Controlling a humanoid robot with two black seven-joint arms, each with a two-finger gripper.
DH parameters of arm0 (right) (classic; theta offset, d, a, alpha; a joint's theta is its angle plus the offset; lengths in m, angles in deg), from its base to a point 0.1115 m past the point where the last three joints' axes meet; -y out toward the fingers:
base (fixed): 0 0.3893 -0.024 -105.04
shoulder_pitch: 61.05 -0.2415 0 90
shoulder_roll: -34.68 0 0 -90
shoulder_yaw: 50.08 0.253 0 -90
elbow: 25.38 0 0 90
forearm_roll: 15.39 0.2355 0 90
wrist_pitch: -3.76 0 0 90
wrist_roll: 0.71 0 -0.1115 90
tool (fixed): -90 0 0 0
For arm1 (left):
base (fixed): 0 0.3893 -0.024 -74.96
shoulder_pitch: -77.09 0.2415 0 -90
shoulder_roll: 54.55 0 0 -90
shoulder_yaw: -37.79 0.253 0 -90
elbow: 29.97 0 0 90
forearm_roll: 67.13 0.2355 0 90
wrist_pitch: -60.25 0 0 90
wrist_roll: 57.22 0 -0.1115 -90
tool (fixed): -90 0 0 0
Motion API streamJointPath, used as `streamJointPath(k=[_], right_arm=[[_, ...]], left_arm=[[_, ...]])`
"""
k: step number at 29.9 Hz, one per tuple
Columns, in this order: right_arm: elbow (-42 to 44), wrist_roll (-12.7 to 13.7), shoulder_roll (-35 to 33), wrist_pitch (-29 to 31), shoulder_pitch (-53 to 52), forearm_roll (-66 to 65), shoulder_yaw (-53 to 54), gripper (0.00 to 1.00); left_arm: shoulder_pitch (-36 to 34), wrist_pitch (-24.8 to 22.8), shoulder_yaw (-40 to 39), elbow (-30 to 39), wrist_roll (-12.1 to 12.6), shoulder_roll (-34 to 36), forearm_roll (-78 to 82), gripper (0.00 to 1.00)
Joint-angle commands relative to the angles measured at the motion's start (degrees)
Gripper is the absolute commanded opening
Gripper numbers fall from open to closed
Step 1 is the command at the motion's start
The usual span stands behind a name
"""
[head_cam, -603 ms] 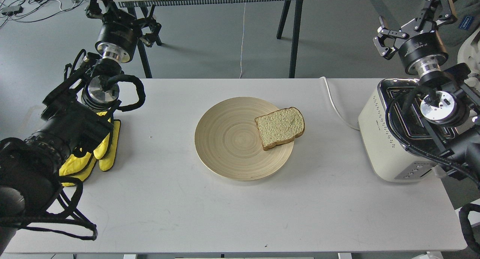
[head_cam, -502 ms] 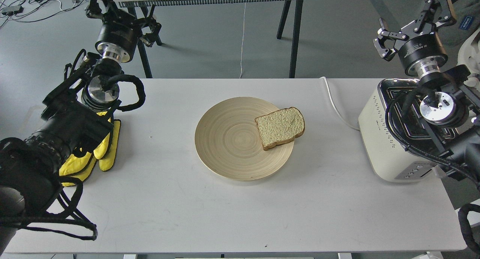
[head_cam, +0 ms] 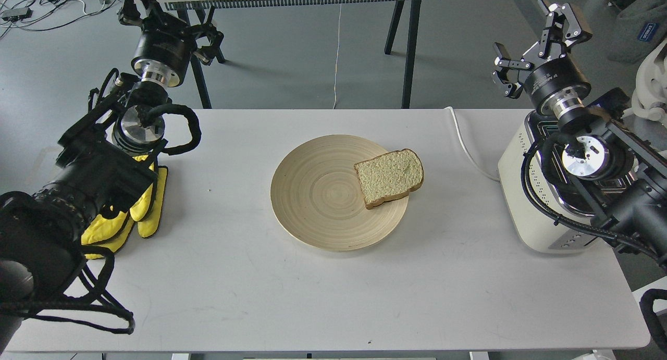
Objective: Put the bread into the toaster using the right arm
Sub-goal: 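Swing the right gripper off the toaster toward the bread in the bowl, then reach the right gripper to the bread slice and close on its edge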
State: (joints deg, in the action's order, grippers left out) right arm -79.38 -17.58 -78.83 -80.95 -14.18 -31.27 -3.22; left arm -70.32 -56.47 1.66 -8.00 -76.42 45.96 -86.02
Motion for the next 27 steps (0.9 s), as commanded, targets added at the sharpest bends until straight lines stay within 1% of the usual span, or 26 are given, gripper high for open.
streamJointPath(k=[1, 8, 12, 16, 18, 20, 22, 27], right_arm=[[-1.2, -0.1, -0.8, -2.0, -0.2, -10.5, -4.0, 0.98], [-3.4, -0.1, -0.9, -8.6, -1.3, -33.1, -10.6, 0.92], [-2.7, 0.0, -0.9, -13.0, -2.9, -42.5, -20.2, 0.92], [0.5, 0.4, -0.3, -14.8, -4.2, -44.8, -28.1, 0.92], [3.4, 0.5, 0.4, -15.8, -4.2, -44.8, -30.5, 0.9], [6.7, 0.9, 3.2, -16.1, -4.2, -44.9, -32.6, 0.88], [9.3, 1.1, 5.3, -16.2, -4.2, -44.9, -34.8, 0.84], [14.1, 1.3, 9.0, -16.4, -3.8, -44.9, -39.5, 0.79]], left_arm=[[0.0, 0.0, 0.0, 0.0, 0.0, 0.0, 0.0, 1.0], [0.0, 0.1, 0.0, 0.0, 0.0, 0.0, 0.0, 1.0], [0.0, 0.1, 0.0, 0.0, -0.1, 0.0, 0.0, 1.0], [0.0, 0.1, 0.0, 0.0, -0.1, -0.1, 0.0, 1.0], [0.0, 0.1, 0.0, 0.0, -0.1, -0.1, 0.0, 1.0], [-0.1, 0.1, 0.0, 0.0, -0.1, -0.1, 0.0, 1.0], [0.0, 0.1, 0.0, 0.0, -0.1, -0.2, 0.0, 1.0], [0.0, 0.1, 0.0, 0.0, -0.1, -0.2, 0.0, 1.0]])
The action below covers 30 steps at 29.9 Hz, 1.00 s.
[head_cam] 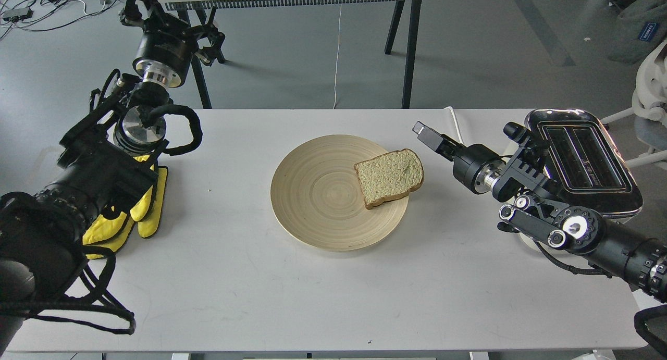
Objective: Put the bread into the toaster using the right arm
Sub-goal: 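Reach the right gripper to the bread slice and close on its edge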
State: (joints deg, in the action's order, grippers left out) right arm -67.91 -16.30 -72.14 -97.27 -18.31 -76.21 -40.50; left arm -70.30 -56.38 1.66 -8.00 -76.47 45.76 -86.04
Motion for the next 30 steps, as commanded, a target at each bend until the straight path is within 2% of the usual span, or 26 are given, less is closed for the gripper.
streamJointPath(k=[1, 3, 8, 16, 22, 26, 30], right_arm=[[3.8, 0.0, 3.4, 0.0, 0.5, 0.0, -2.5, 0.77], [6.0, 0.5, 5.2, 0.0, 0.7, 0.1, -2.7, 0.75], [8.5, 3.5, 7.2, 0.0, 0.8, 0.2, -4.2, 0.74], [8.5, 3.6, 8.1, 0.0, 1.0, 0.4, -4.7, 0.65], [8.5, 3.8, 8.3, 0.1, 1.4, 0.4, -4.8, 0.46], [8.5, 3.7, 8.3, 0.1, 1.6, 0.5, -4.7, 0.42], [8.4, 3.7, 8.2, 0.6, 1.7, 1.2, -4.0, 0.29]], left_arm=[[-0.1, 0.0, 0.0, 0.0, 0.0, 0.0, 0.0, 1.0], [0.0, 0.0, 0.0, 0.0, 0.0, 0.0, 0.0, 1.0], [0.0, 0.0, 0.0, 0.0, 0.0, 0.0, 0.0, 1.0], [-0.1, 0.1, 0.0, 0.0, 0.0, 0.0, 0.0, 1.0], [0.0, 0.1, 0.0, 0.0, 0.0, 0.2, 0.0, 1.0], [-0.1, 0.1, -0.1, 0.0, 0.0, 0.2, 0.0, 1.0], [-0.1, 0.2, 0.0, 0.0, 0.0, 0.2, 0.0, 1.0]])
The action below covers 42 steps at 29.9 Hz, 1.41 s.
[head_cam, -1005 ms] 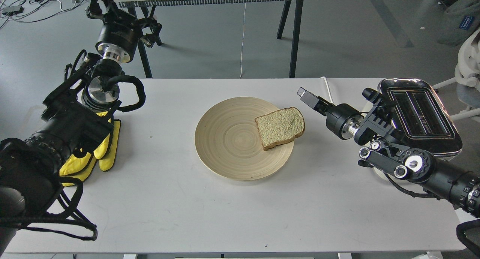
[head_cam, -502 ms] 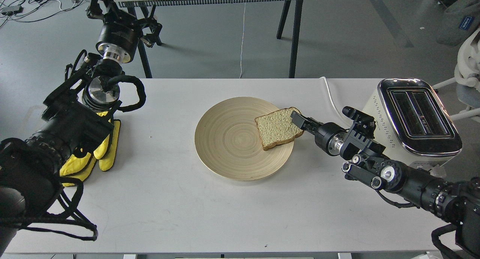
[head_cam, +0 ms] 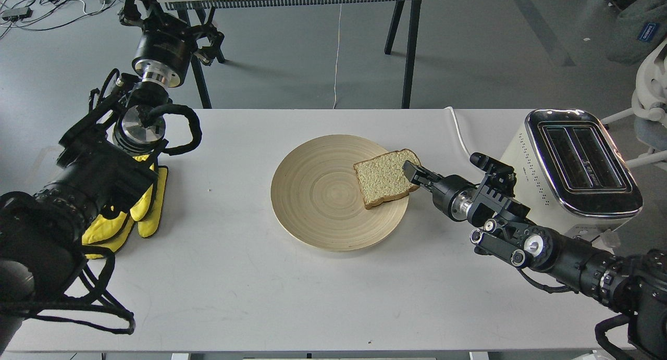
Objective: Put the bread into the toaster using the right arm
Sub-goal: 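Reach the right gripper to the bread slice and close on its edge, then lift the bread slice with the right gripper up over the toaster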
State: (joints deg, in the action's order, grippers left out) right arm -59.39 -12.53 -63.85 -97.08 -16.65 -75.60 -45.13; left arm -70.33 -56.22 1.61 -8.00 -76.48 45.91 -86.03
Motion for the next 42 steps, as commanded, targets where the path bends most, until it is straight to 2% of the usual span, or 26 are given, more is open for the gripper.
streamJointPath(k=[1, 6, 14, 17, 22, 25, 29, 34, 38, 42], right_arm=[[-0.1, 0.0, -0.1, 0.4, 0.1, 1.3, 0.7, 0.26], [-0.6, 0.0, -0.1, 0.3, -0.3, 4.5, 0.9, 0.02], [-4.3, 0.0, -3.1, -0.3, -2.2, 4.7, 1.4, 0.01], [-11.0, 0.3, -9.6, -0.3, -3.8, 4.7, 2.2, 0.01], [-25.1, 2.9, -22.2, -0.2, -6.6, 4.7, 4.7, 0.01], [-31.7, 3.3, -30.1, 0.1, -9.5, 4.7, 4.9, 0.01], [-37.9, 3.7, -40.0, 0.6, -12.4, 4.5, 4.5, 0.01], [-45.3, 5.6, -52.3, 0.7, -13.6, 2.7, 4.2, 0.01], [-49.7, 7.4, -60.5, 0.7, -13.3, -3.8, 4.1, 0.01], [-52.7, 7.4, -67.3, 0.7, -12.7, -9.6, 4.0, 0.01]], left_arm=[[-0.1, 0.0, 0.0, 0.0, 0.0, 0.0, 0.0, 1.0], [0.0, 0.1, 0.0, 0.0, -0.1, 0.0, 0.0, 1.0], [-0.1, 0.3, 0.0, 0.0, -0.1, -0.1, 0.0, 1.0], [-0.1, 0.3, 0.0, 0.0, -0.1, -0.2, 0.0, 1.0], [-0.1, 0.3, 0.0, 0.0, -0.1, -0.2, 0.0, 1.0], [-0.1, 0.3, 0.0, 0.0, -0.1, -0.2, 0.0, 1.0], [-0.1, 0.3, 0.0, 0.0, -0.1, -0.2, 0.0, 1.0], [-0.1, 0.3, 0.1, 0.0, -0.1, -0.2, 0.0, 1.0], [-0.1, 0.3, 0.1, 0.0, -0.1, -0.3, 0.0, 1.0], [-0.1, 0.3, 0.1, 0.0, -0.1, -0.3, 0.0, 1.0]])
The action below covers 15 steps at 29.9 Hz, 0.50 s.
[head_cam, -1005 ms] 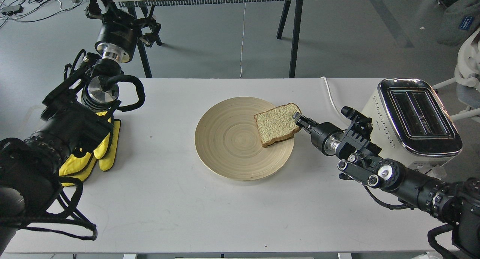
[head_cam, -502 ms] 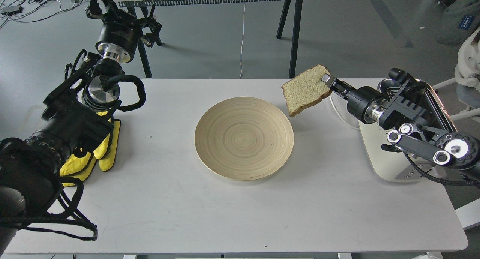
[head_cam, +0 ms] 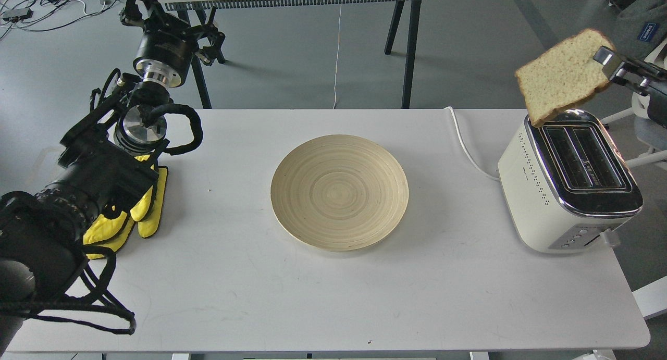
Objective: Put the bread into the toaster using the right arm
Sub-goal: 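Lift the bread slice with the right gripper up over the toaster, then lower the bread into the toaster slot and open the right gripper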
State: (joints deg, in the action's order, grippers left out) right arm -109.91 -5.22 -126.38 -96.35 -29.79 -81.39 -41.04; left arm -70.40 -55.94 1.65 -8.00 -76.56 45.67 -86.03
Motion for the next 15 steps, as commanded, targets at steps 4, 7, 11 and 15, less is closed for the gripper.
streamJointPath(k=[4, 7, 11, 15], right_arm=[[-4.7, 0.1, -8.7, 0.1, 1.8, -6.3, -1.4, 0.01], [-4.7, 0.1, -8.7, 0.1, 3.0, -7.8, -2.8, 0.01], [-4.4, 0.2, -7.7, -0.3, 3.5, -9.5, -5.3, 0.01], [-4.1, 0.3, -6.7, -0.5, 3.5, -9.5, -6.4, 0.01]], left_arm=[[0.0, -0.1, 0.0, 0.0, 0.0, 0.0, 0.0, 1.0], [0.0, -0.1, 0.0, 0.0, 0.0, 0.0, 0.0, 1.0], [0.0, -0.1, 0.0, 0.0, 0.0, 0.0, 0.0, 1.0], [0.0, -0.1, 0.0, 0.0, 0.0, 0.0, 0.0, 1.0]])
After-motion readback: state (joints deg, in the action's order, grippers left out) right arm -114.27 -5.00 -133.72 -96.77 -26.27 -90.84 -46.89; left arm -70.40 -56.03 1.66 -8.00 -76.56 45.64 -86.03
